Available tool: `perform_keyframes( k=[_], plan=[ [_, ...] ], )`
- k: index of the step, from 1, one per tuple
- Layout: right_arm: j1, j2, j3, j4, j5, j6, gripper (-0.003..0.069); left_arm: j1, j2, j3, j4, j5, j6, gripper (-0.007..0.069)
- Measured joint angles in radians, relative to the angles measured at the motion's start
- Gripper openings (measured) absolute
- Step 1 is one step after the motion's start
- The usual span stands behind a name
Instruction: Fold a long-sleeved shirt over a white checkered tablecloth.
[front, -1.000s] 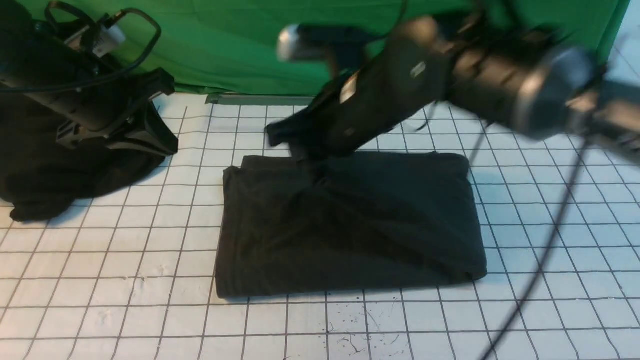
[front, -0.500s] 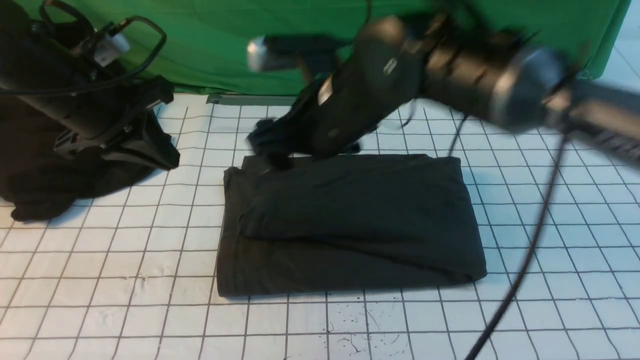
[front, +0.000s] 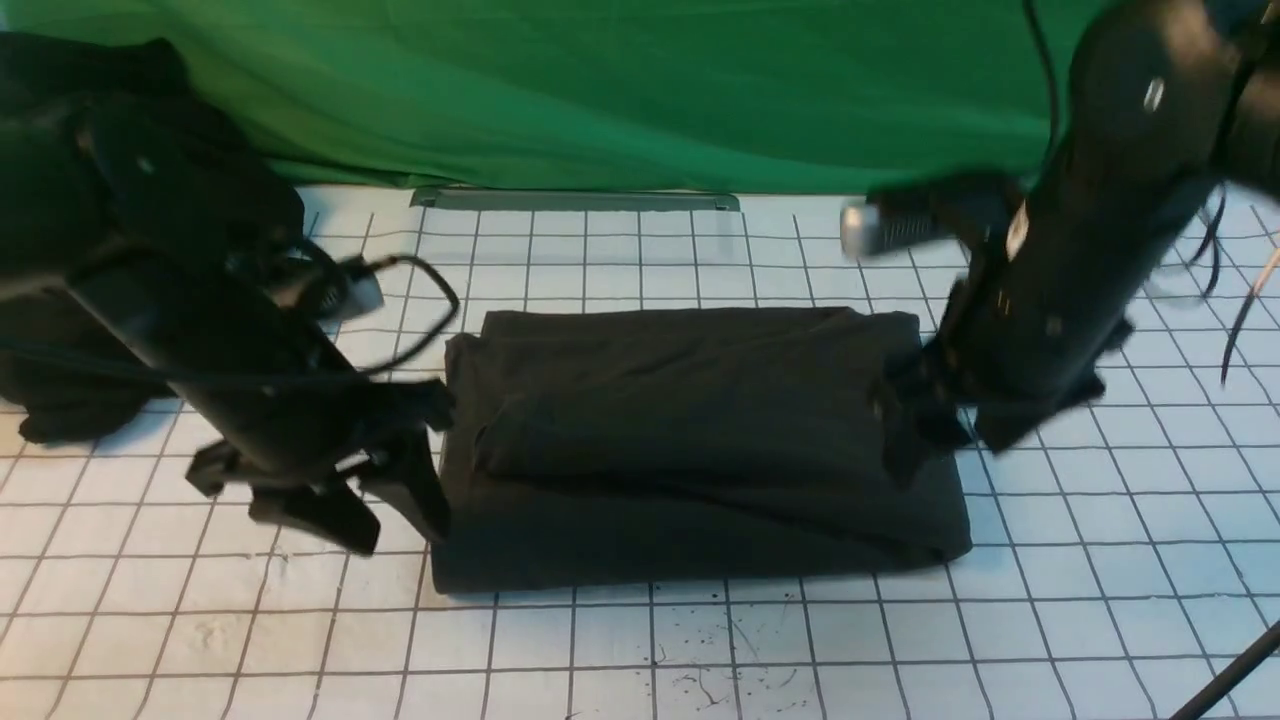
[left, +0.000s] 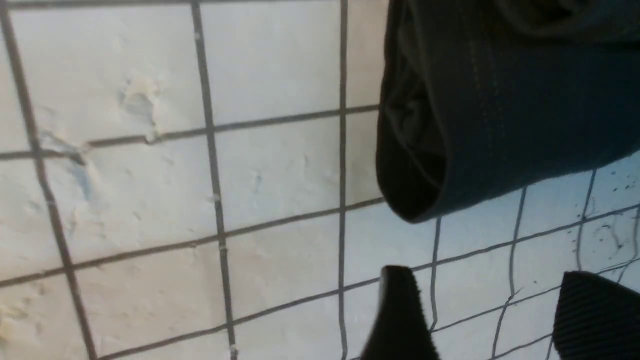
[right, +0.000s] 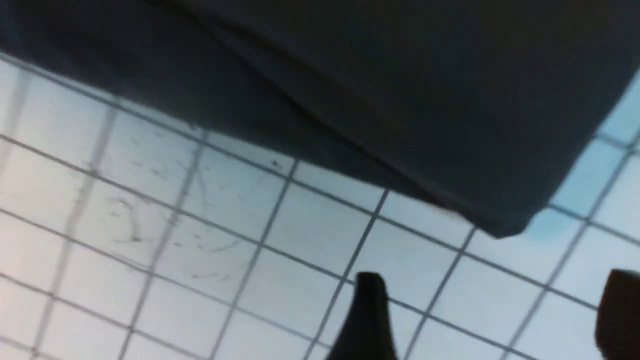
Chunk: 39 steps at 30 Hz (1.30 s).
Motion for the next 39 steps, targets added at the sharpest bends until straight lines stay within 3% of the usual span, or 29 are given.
perform_keyframes(
  k=[4,14,18,19,20,22,24,25,26,27,29,35,39],
  plan=[
    [-0.016,0.045,0.128,-0.017,-0.150,-0.003,0.0624,-0.064,0.000,0.028,0.007,-0.075,-0.015,0.0486],
    [-0.059,0.149,0.143,-0.031,-0.245,-0.001,0.0568,-0.092,0.000,0.067,0.048,-0.208,-0.060,0.0475],
    [-0.059,0.157,0.143,-0.030,-0.253,-0.001,0.0489,-0.092,0.019,0.070,0.038,-0.220,-0.068,0.0420],
    [-0.059,0.157,0.143,-0.030,-0.258,-0.001,0.0442,-0.092,0.031,0.070,0.038,-0.222,-0.068,0.0400],
    [-0.059,0.157,0.143,-0.027,-0.263,-0.001,0.0335,-0.092,0.058,0.070,0.027,-0.231,-0.068,0.0354],
    [-0.059,0.158,0.143,-0.027,-0.263,-0.001,0.0213,-0.092,0.086,0.071,0.007,-0.246,-0.048,0.0287],
    [-0.059,0.158,0.143,-0.027,-0.263,-0.001,0.0149,-0.092,0.095,0.072,-0.004,-0.254,-0.039,0.0253],
    [-0.059,0.158,0.143,-0.027,-0.263,-0.001,0.0078,-0.092,0.105,0.072,-0.038,-0.261,0.004,0.0155],
    [-0.059,0.158,0.143,-0.027,-0.263,-0.001,0.0075,-0.092,0.105,0.072,-0.041,-0.261,0.004,0.0155],
    [-0.059,0.158,0.143,-0.027,-0.254,-0.002,0.0073,-0.092,0.105,0.072,-0.074,-0.255,0.048,0.0074],
    [-0.059,0.158,0.142,-0.027,-0.225,-0.005,0.0074,-0.092,0.101,0.072,-0.103,-0.234,0.095,0.0021],
    [-0.059,0.098,0.220,-0.028,-0.175,-0.009,0.0074,-0.095,0.051,0.071,-0.123,-0.131,0.115,0.0004],
    [-0.059,-0.009,0.387,-0.027,-0.217,0.001,0.0074,-0.141,-0.041,0.108,-0.146,-0.074,0.113,0.0004]
  ],
)
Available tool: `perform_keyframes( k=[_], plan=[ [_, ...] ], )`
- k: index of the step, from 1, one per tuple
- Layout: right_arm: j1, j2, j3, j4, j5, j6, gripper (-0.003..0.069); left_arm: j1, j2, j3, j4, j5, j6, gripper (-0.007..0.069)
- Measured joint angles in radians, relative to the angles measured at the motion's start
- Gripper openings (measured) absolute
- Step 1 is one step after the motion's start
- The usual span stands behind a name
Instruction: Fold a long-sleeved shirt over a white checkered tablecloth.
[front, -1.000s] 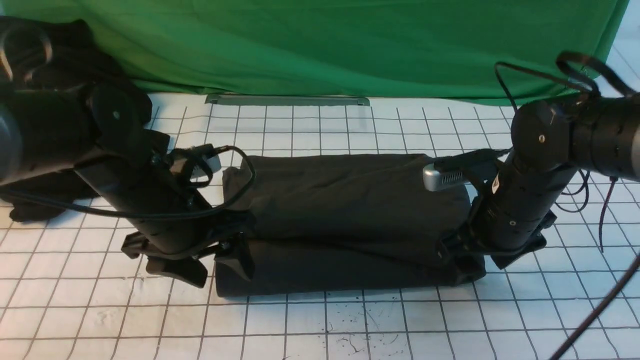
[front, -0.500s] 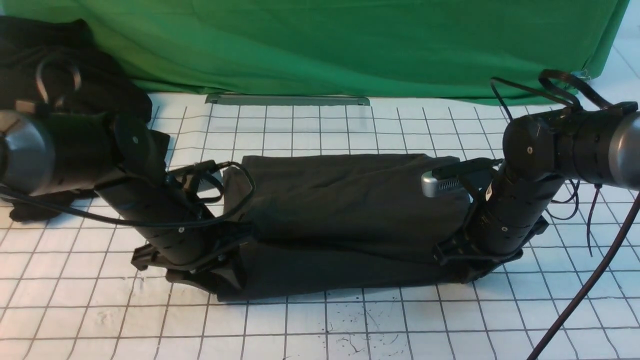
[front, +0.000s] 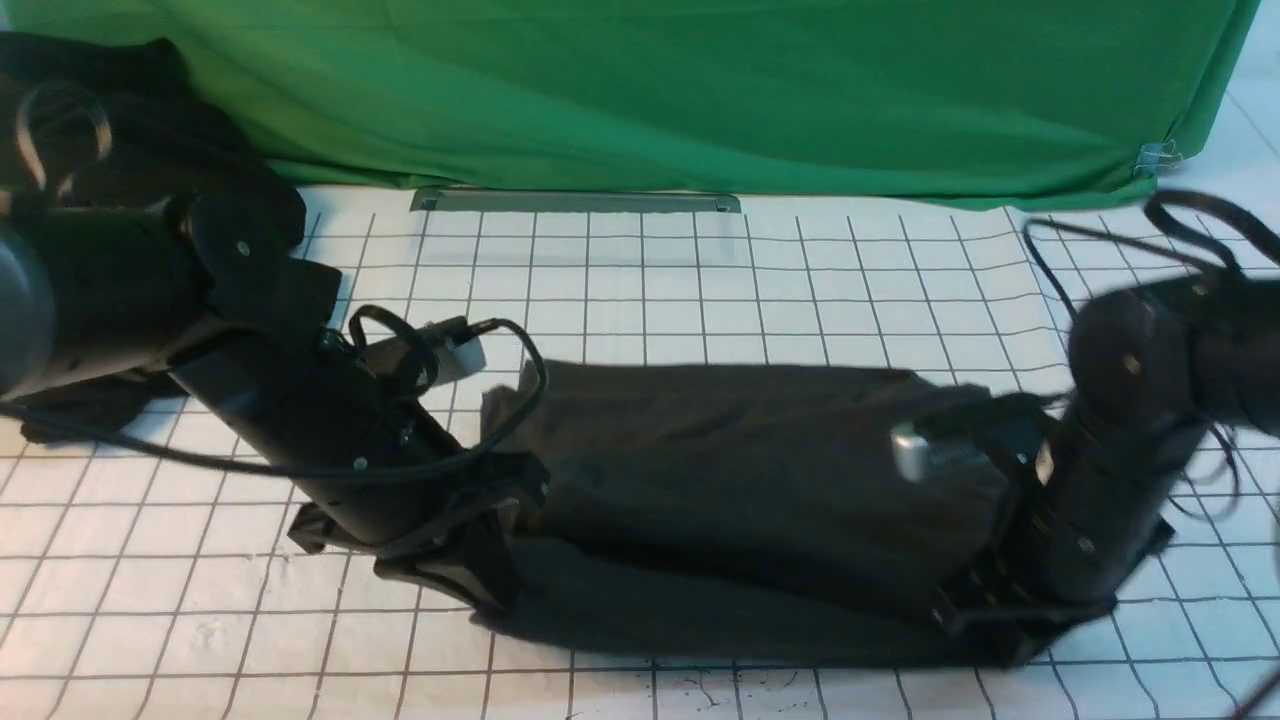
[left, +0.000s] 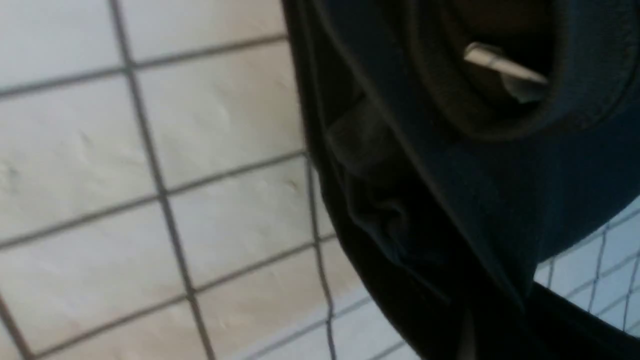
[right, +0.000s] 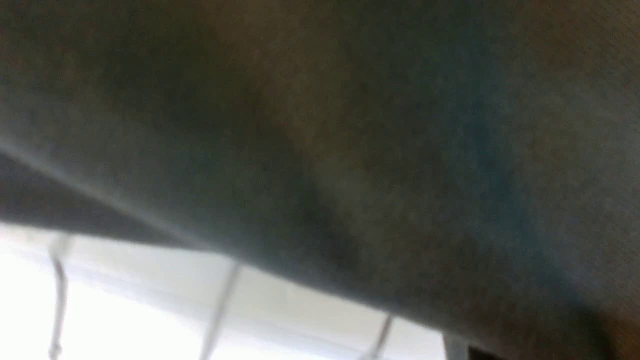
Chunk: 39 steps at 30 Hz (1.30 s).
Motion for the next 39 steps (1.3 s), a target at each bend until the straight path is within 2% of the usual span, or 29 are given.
perform_keyframes(
  k=[4,7,14,20,32,39],
  plan=[
    [0.000,-0.076,0.122,0.004,-0.080,0.024,0.0074,-0.051,-0.048,0.065,-0.003,-0.003,-0.003,0.0004],
    [0.003,-0.085,0.133,0.005,-0.088,0.033,0.0074,-0.061,-0.049,0.098,0.003,-0.038,-0.005,0.0004],
    [0.013,-0.086,0.133,0.007,-0.076,0.035,0.0078,-0.062,-0.049,0.146,0.012,-0.094,-0.010,0.0004],
    [0.013,-0.108,0.139,0.031,-0.003,0.035,0.0086,-0.062,-0.049,0.148,0.052,-0.133,-0.024,0.0004],
    [0.013,-0.134,0.142,0.021,-0.083,0.035,0.0109,-0.062,-0.049,0.148,0.056,-0.151,-0.032,0.0004],
    [0.013,-0.134,0.065,0.022,-0.035,0.035,0.0125,-0.062,-0.049,0.148,0.120,-0.152,-0.105,0.0004]
  ],
)
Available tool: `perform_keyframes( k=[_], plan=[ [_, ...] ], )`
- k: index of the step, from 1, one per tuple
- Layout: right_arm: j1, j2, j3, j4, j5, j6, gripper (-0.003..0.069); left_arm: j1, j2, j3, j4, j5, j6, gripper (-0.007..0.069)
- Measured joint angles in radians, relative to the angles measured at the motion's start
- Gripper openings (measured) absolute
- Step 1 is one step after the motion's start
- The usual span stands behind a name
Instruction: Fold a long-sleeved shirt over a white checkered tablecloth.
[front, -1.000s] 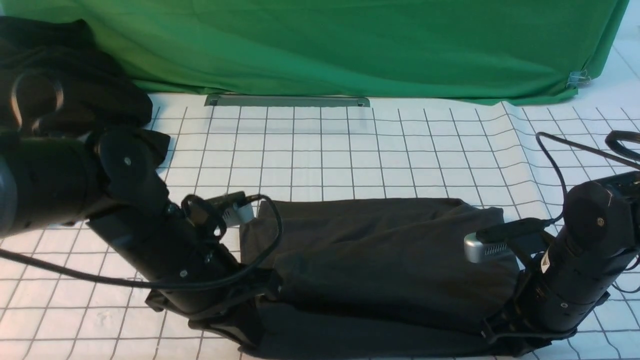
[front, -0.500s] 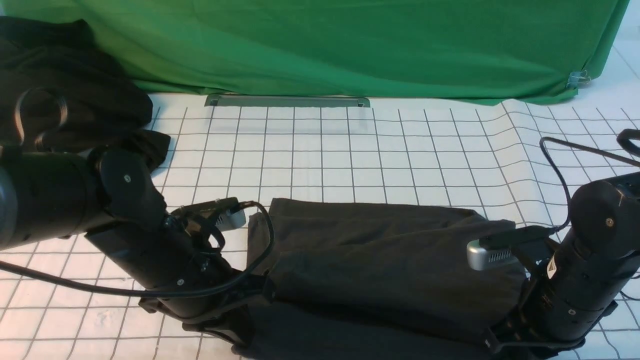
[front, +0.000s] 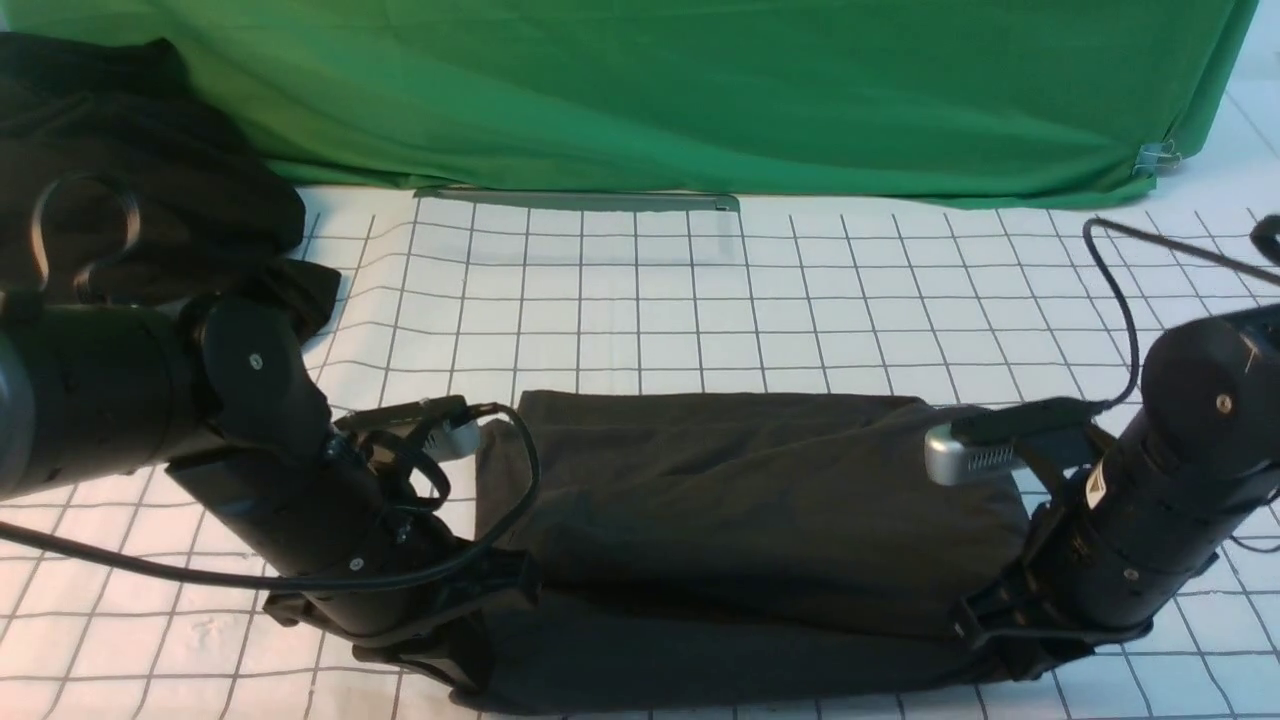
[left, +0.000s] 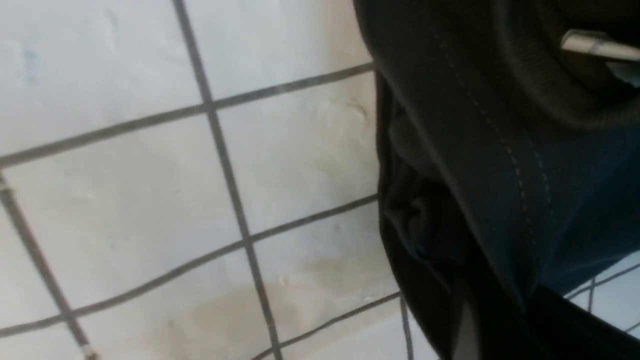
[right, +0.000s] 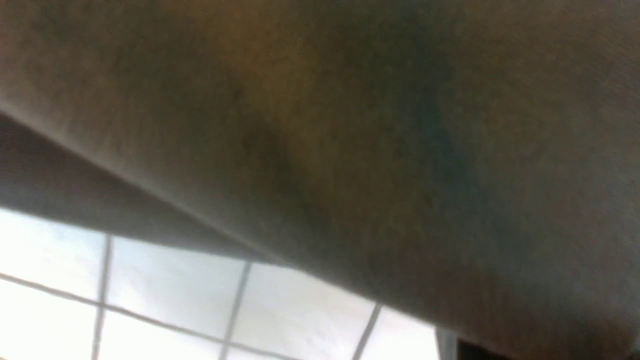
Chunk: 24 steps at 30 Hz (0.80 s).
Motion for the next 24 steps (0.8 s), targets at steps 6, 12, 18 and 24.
perform_keyframes(
  k=[6,12,18,24],
  plan=[
    [0.007,0.000,-0.022,0.021,0.016,0.001,0.0138,0.000,-0.001,0.000,0.037,0.000,-0.035,0.0004],
    [0.056,0.000,-0.022,0.018,0.011,0.001,0.0146,0.000,-0.005,-0.024,0.074,0.046,-0.046,0.0004],
    [0.073,0.000,-0.022,0.013,0.002,0.001,0.0153,0.001,-0.066,-0.056,0.102,0.106,-0.076,0.0004],
    [0.079,0.000,-0.022,0.011,-0.003,0.001,0.0170,0.001,-0.081,0.010,0.108,0.063,-0.089,0.0005]
  ],
)
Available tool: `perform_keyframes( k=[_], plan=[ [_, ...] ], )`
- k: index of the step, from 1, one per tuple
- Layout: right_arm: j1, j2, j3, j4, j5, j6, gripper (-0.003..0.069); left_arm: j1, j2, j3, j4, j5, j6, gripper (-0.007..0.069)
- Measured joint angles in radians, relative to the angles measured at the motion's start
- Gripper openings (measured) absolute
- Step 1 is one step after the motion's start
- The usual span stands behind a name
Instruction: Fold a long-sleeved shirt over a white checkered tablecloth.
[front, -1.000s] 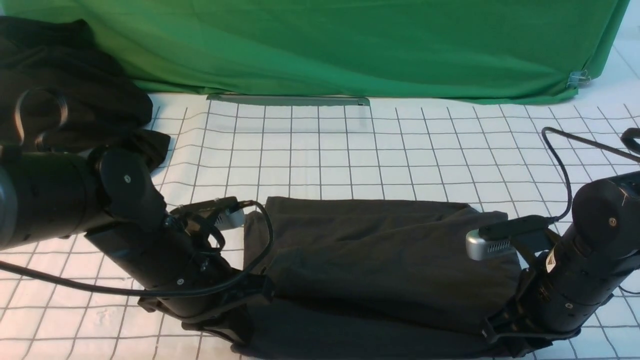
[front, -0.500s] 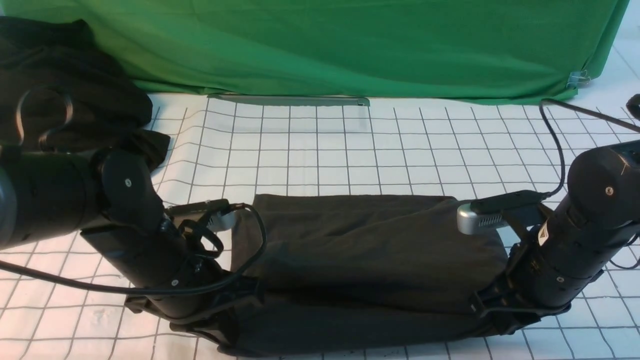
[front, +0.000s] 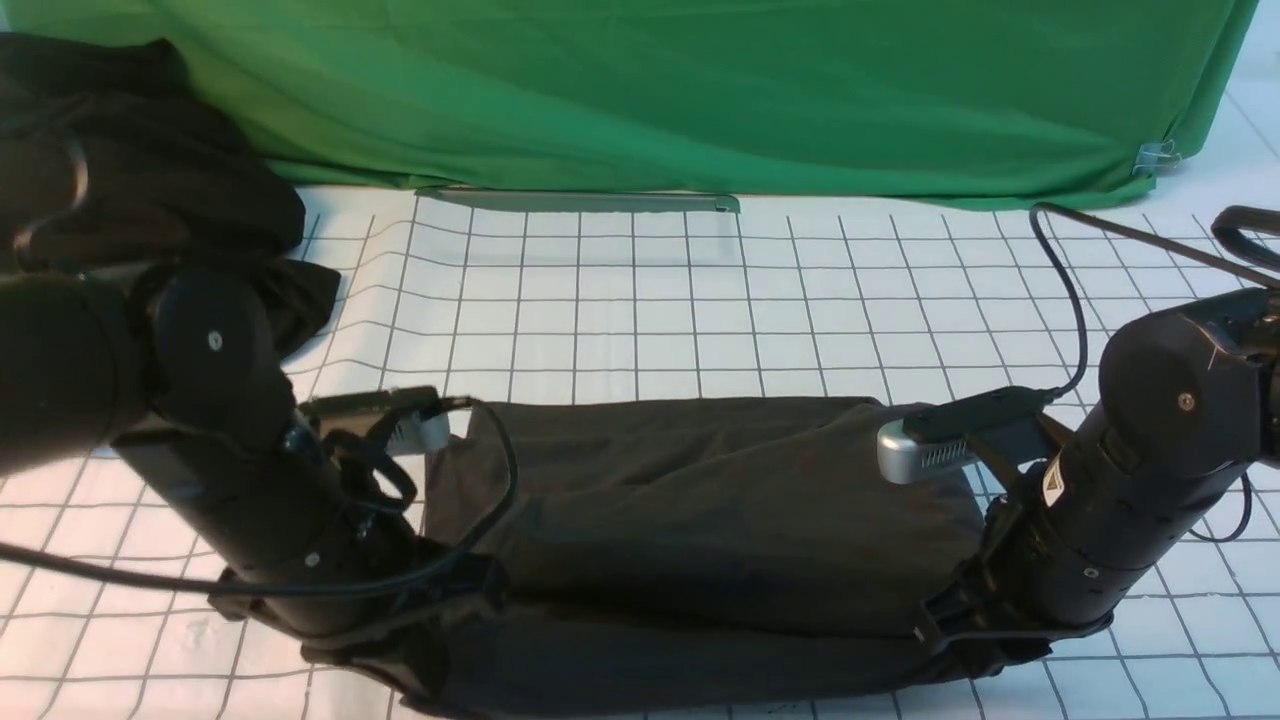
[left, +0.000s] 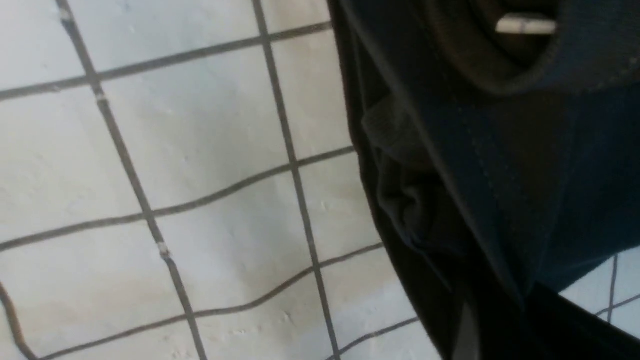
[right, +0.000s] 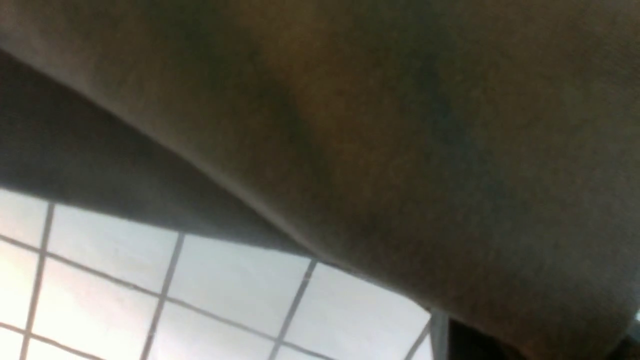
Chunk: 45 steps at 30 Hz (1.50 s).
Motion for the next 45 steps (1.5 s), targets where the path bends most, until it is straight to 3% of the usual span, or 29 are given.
perform_keyframes(
  k=[4,9,11,12,14,19,21,24,25,26,29,33,39,45],
  plan=[
    [0.000,0.003,0.000,-0.015,-0.001,0.000,0.0228,0.000,0.000,0.021,0.002,-0.046,-0.003,0.0008],
    [0.000,0.011,0.000,-0.030,0.020,0.008,0.0408,0.000,0.000,0.021,0.007,-0.064,-0.010,0.0071],
    [0.000,0.011,-0.008,-0.035,0.066,0.008,0.0463,0.000,0.000,0.012,0.031,-0.047,-0.026,0.0139],
    [0.000,0.011,-0.010,-0.036,0.072,0.008,0.0468,0.000,0.000,0.010,0.034,-0.043,-0.029,0.0145],
    [0.000,-0.005,-0.035,-0.042,0.142,-0.005,0.0482,0.000,0.000,-0.048,0.076,0.033,-0.062,0.0238],
    [0.000,-0.122,-0.103,-0.068,0.257,-0.025,0.0442,0.000,-0.002,-0.194,0.140,0.179,-0.072,0.0378],
    [0.000,-0.185,-0.117,-0.090,0.295,-0.027,0.0379,0.000,-0.010,-0.236,0.147,0.201,-0.073,0.0416],
    [0.000,-0.334,-0.124,-0.150,0.351,-0.027,0.0197,0.000,-0.031,-0.274,0.146,0.202,-0.073,0.0444],
    [0.000,-0.356,-0.124,-0.158,0.355,-0.025,0.0170,0.000,-0.032,-0.275,0.146,0.199,-0.073,0.0445],
    [0.000,-0.448,-0.124,-0.195,0.360,-0.004,0.0069,0.000,-0.042,-0.278,0.142,0.186,-0.073,0.0445],
    [0.000,-0.637,-0.124,-0.230,0.338,0.039,0.0013,0.000,-0.049,-0.278,0.135,0.170,-0.080,0.0430],
    [0.000,-0.884,-0.069,-0.249,0.192,0.048,0.0001,0.000,-0.049,-0.278,0.129,0.157,-0.092,0.0370],
    [0.000,-1.275,0.209,-0.254,-0.196,-0.004,0.0003,0.000,-0.049,-0.278,0.126,0.110,-0.094,0.0230],
    [0.000,-1.434,0.458,-0.254,-0.439,-0.007,0.0013,0.000,-0.049,-0.278,0.126,0.098,-0.094,0.0089]
  ],
)
